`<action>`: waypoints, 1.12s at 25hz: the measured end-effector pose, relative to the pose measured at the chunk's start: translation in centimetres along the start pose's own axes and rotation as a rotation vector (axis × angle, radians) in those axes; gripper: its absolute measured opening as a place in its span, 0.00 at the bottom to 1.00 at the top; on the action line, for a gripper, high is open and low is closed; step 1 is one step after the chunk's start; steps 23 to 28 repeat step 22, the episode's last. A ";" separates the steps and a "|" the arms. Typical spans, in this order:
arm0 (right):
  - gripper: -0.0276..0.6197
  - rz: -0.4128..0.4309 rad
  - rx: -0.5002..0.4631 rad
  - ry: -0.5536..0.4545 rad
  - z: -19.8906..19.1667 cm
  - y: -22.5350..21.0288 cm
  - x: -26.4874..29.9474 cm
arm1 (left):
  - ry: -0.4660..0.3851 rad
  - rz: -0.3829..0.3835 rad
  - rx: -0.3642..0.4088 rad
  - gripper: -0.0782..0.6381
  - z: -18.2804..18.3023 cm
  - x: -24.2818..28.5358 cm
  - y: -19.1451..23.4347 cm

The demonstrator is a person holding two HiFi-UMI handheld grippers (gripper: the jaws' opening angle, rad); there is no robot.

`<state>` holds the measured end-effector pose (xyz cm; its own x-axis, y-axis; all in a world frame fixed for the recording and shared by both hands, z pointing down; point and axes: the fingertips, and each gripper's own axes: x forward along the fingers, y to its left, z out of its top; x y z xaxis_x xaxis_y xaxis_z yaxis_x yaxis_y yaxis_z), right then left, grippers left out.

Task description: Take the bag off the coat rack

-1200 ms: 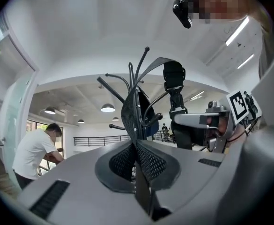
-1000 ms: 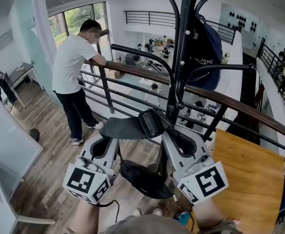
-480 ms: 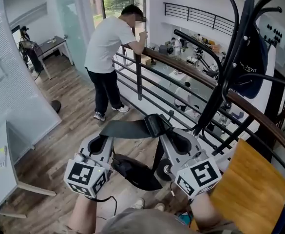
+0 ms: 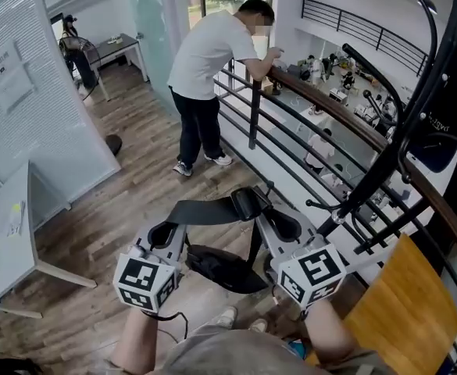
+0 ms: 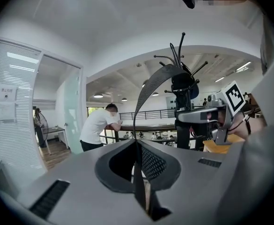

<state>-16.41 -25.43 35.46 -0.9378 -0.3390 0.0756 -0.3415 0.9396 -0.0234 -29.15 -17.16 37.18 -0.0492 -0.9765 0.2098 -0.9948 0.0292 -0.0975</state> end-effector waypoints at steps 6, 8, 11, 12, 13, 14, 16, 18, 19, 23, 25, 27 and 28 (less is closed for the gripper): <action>0.12 0.017 0.051 0.049 -2.3 0.0 0.6 | 0.048 0.017 -0.030 0.13 -2.1 -0.6 0.1; 0.12 0.025 0.061 0.057 -2.7 0.1 0.7 | 0.058 0.018 -0.030 0.13 -2.5 -0.6 0.0; 0.12 0.038 0.062 0.069 -3.0 0.5 1.0 | 0.071 0.024 -0.035 0.13 -2.8 -0.9 0.3; 0.12 0.043 0.059 0.071 -3.0 0.7 1.1 | 0.072 0.026 -0.036 0.13 -2.8 -1.0 0.4; 0.12 0.049 0.056 0.071 -3.0 0.8 1.1 | 0.073 0.026 -0.033 0.13 -2.8 -1.1 0.4; 0.12 0.054 0.052 0.070 -3.0 0.8 1.2 | 0.074 0.025 -0.029 0.13 -2.8 -1.1 0.4; 0.12 0.054 0.053 0.074 -2.9 0.9 1.1 | 0.076 0.025 -0.027 0.13 -2.7 -1.1 0.3; 0.12 0.052 0.056 0.078 -2.9 0.9 0.9 | 0.079 0.025 -0.030 0.13 -2.7 -1.2 0.2; 0.12 0.052 0.056 0.080 -2.8 0.9 0.8 | 0.080 0.026 -0.032 0.13 -2.6 -1.2 0.1; 0.12 0.054 0.054 0.081 -2.7 0.9 0.6 | 0.081 0.026 -0.037 0.13 -2.5 -1.4 -0.1; 0.12 0.054 0.054 0.081 -2.7 0.9 0.6 | 0.081 0.026 -0.037 0.13 -2.5 -1.4 -0.1; 0.12 0.054 0.054 0.081 -2.7 0.9 0.6 | 0.081 0.026 -0.037 0.13 -2.5 -1.4 -0.1; 0.12 0.054 0.054 0.081 -2.7 0.9 0.6 | 0.081 0.026 -0.037 0.13 -2.5 -1.4 -0.1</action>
